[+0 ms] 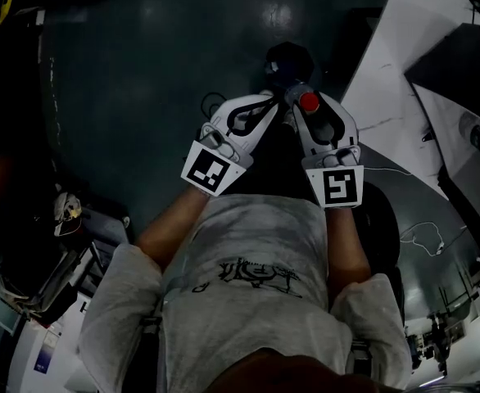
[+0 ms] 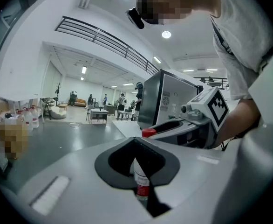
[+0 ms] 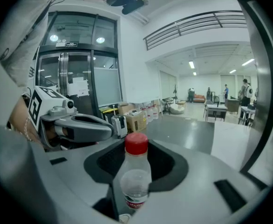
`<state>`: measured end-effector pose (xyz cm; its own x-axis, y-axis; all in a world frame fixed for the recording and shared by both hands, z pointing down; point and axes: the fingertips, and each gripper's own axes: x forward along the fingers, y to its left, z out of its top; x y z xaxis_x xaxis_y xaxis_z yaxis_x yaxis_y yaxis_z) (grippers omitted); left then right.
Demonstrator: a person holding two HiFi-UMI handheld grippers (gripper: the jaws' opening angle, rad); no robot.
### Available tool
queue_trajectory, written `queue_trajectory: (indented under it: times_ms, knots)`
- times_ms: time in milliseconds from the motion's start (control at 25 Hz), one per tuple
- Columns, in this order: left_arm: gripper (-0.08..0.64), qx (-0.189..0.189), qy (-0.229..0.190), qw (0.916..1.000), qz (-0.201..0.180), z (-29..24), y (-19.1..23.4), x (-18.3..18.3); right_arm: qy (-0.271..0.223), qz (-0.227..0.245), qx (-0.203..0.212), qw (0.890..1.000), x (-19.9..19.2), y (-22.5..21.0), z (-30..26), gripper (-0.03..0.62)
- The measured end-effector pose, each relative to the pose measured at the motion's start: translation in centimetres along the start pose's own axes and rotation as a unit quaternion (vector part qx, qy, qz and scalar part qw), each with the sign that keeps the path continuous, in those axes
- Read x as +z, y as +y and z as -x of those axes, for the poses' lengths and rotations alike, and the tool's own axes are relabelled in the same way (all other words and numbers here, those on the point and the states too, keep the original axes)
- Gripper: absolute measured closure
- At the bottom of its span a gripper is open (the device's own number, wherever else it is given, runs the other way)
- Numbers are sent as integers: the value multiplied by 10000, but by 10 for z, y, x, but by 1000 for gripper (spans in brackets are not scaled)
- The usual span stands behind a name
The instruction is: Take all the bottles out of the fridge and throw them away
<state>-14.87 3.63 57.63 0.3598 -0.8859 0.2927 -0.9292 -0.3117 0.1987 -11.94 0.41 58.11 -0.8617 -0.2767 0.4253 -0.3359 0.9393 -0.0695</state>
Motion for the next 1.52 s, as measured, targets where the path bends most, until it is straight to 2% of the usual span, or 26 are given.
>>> queue_trajectory:
  times_ms: [920, 1160, 1520]
  knots:
    - [552, 85, 220, 9994, 235, -11, 17, -92, 161, -77, -83, 9998, -90, 16, -40, 439]
    - [552, 35, 242, 9996, 126, -13, 19, -111, 106, -142, -190, 9997, -112, 21, -50, 439]
    - [552, 77, 263, 9995, 166, -20, 26, -145, 59, 120, -229, 9996, -142, 19, -66, 439]
